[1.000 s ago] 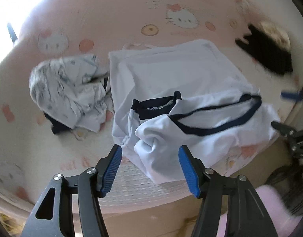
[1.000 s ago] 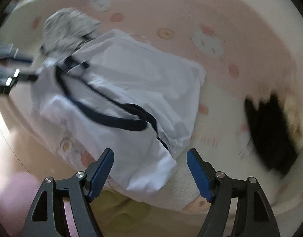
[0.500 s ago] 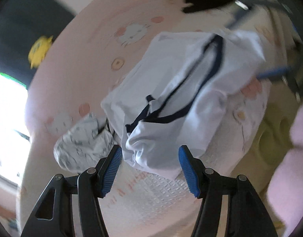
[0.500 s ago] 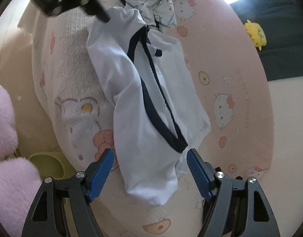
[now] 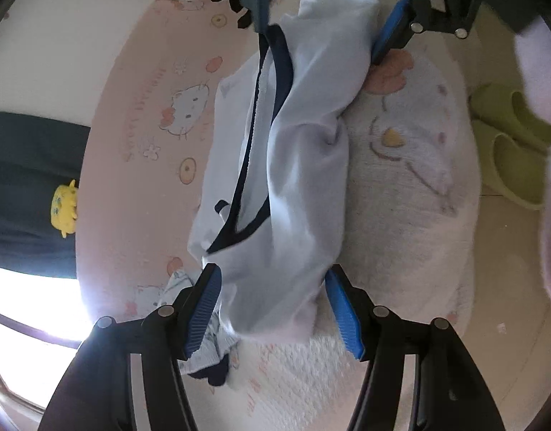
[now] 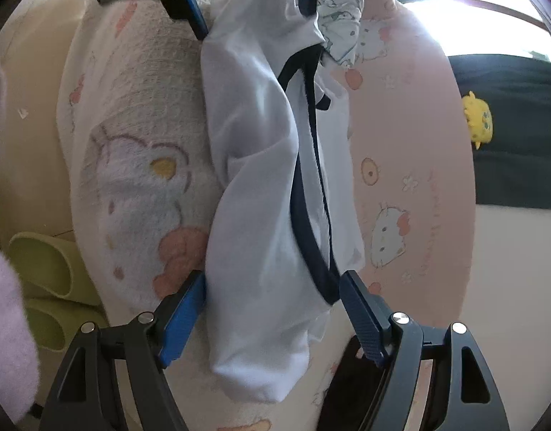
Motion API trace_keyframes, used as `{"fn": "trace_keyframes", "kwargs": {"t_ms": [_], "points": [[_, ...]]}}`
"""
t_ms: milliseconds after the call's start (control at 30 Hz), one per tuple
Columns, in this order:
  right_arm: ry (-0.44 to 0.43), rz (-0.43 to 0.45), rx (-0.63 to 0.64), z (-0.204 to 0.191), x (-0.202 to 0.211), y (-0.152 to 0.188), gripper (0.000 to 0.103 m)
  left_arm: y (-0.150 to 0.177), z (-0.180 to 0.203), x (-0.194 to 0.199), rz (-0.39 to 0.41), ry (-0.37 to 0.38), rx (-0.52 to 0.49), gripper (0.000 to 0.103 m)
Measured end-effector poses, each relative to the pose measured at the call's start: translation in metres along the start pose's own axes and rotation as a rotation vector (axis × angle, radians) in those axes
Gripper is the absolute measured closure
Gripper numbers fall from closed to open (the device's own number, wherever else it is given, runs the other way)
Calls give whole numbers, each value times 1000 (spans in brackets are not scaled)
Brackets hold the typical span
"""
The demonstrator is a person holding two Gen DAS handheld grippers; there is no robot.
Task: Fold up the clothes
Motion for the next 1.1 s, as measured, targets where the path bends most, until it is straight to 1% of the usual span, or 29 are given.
{"fn": "trace_keyframes", "kwargs": {"t_ms": [67,133,200,233,300,333,367,433,500,567,633,667,700,733,767,800,833,867,933,967,1100], "points": [[40,9,39,-2,-3,-3,27,0,6,-5,8,-72,-72,45],[100,30,89,-6,-4,-4,24,0,11,-10,17,-144,-144,45],[159,51,144,-11,-5,-2,22,0,17,-15,25,-215,-216,36],[186,57,168,-14,-5,0,22,0,20,-17,29,-251,-252,34],[231,53,200,-19,-6,6,22,5,29,-17,61,-355,-350,32],[238,47,196,-20,-6,9,22,6,32,-16,76,-379,-368,33],[234,40,177,-19,-7,11,22,6,32,-16,75,-388,-361,33],[222,24,136,-17,-6,14,22,4,28,-19,36,-367,-305,33],[202,-6,100,-16,-7,13,23,1,20,-23,-21,-321,-227,33],[204,-17,107,-19,-11,16,25,-1,14,-26,-60,-290,-170,33],[197,-4,149,-29,-8,21,43,-1,13,-25,-64,-289,-161,33],[179,3,166,-36,-8,24,62,-1,14,-25,-58,-290,-163,35],[184,15,189,-42,-8,25,64,-1,14,-25,-55,-282,-159,41],[215,33,219,-47,-8,27,65,2,13,-27,-56,-263,-152,44],[237,48,246,-50,-9,29,67,3,14,-30,-62,-230,-142,55],[232,54,252,-51,-10,29,70,3,14,-32,-69,-193,-132,72],[207,52,239,-49,-10,29,71,4,16,-37,-77,-164,-131,80],[169,45,216,-46,-11,28,74,6,19,-42,-84,-137,-134,91],[67,25,152,-35,-13,28,79,8,21,-42,-88,-139,-149,92],[36,14,135,-31,-15,29,83,9,19,-40,-103,-125,-139,93],[-74,-45,61,-12,-27,42,93,12,3,-35,-135,4,-54,93]]}}
Point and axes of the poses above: each gripper's, at about its wrist camera, not at the fingertips, and x roughly against the way its jaws point, z to its right, y to its underside, the point moved 6 cm from there along -x, roughly the way its jaws point, and after that the axes turned 4 degrees about -z, right-handed, at the moved point
